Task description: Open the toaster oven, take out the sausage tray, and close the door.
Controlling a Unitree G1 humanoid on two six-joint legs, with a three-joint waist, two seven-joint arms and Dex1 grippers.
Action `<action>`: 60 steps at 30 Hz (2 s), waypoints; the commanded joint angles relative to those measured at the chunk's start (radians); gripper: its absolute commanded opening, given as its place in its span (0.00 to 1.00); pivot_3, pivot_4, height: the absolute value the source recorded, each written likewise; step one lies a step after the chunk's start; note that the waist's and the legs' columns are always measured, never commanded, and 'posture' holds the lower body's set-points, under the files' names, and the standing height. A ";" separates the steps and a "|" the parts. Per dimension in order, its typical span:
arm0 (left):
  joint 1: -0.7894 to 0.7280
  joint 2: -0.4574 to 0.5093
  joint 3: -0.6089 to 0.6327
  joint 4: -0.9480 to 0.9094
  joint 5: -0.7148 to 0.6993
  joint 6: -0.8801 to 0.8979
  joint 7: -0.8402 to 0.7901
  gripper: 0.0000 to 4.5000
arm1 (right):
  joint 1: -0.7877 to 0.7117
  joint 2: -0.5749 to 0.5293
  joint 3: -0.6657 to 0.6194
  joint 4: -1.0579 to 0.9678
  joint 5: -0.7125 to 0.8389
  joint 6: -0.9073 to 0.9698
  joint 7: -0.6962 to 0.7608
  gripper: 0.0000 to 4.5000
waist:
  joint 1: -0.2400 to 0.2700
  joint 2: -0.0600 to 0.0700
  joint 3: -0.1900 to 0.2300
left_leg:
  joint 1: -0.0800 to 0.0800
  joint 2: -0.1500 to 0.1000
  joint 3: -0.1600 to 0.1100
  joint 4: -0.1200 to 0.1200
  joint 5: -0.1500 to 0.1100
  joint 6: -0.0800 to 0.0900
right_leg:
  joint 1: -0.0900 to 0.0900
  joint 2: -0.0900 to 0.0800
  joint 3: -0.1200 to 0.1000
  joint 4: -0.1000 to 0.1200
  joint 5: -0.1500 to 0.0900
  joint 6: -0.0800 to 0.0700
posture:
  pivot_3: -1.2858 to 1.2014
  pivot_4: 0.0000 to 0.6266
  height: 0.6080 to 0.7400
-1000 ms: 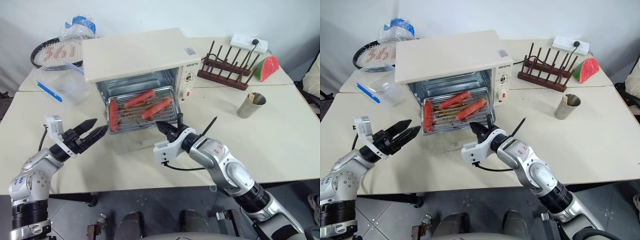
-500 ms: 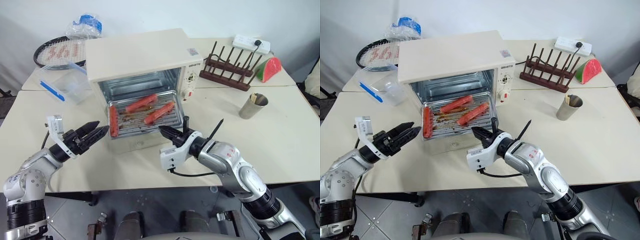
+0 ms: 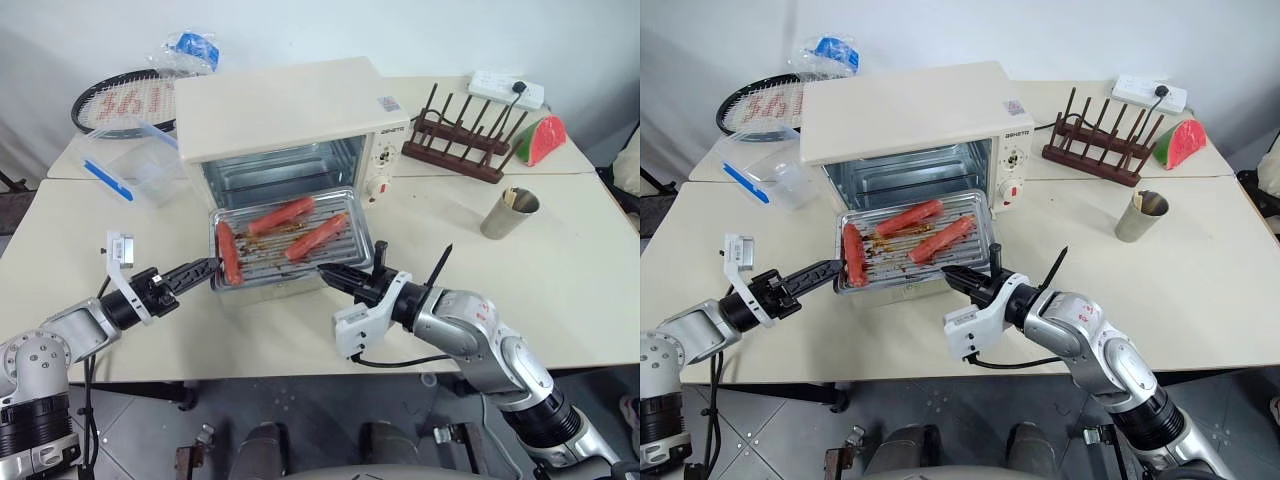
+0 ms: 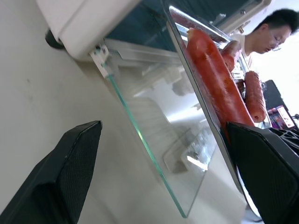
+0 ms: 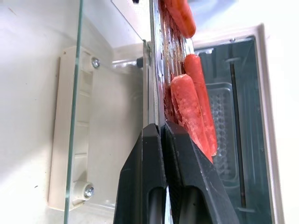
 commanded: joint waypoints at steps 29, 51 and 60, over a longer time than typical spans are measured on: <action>-0.266 0.015 0.046 0.262 -0.091 0.418 0.035 0.91 | -0.017 -0.043 -0.072 -0.031 0.113 -0.128 -0.006 0.00 | 0.001 -0.001 0.000 | 0.000 0.000 0.000 0.000 0.000 0.000 | 0.000 0.000 0.001 0.000 0.000 0.000 | 0.52 0.24 1.00; -0.245 0.010 0.068 0.195 -0.146 0.511 0.103 0.00 | -0.001 -0.041 -0.077 -0.008 0.320 -0.113 0.104 0.00 | 0.001 -0.002 0.000 | 0.000 0.000 0.000 0.000 0.000 0.000 | 0.000 0.000 0.001 0.000 0.000 0.000 | 0.52 0.24 1.00; -0.221 0.006 0.077 0.224 -0.232 0.511 0.192 0.00 | -0.031 -0.083 -0.079 -0.011 0.398 -0.109 0.185 0.38 | 0.001 -0.002 0.000 | 0.000 0.000 0.000 0.000 0.000 0.000 | 0.000 0.000 0.001 0.000 0.000 0.000 | 0.52 0.24 1.00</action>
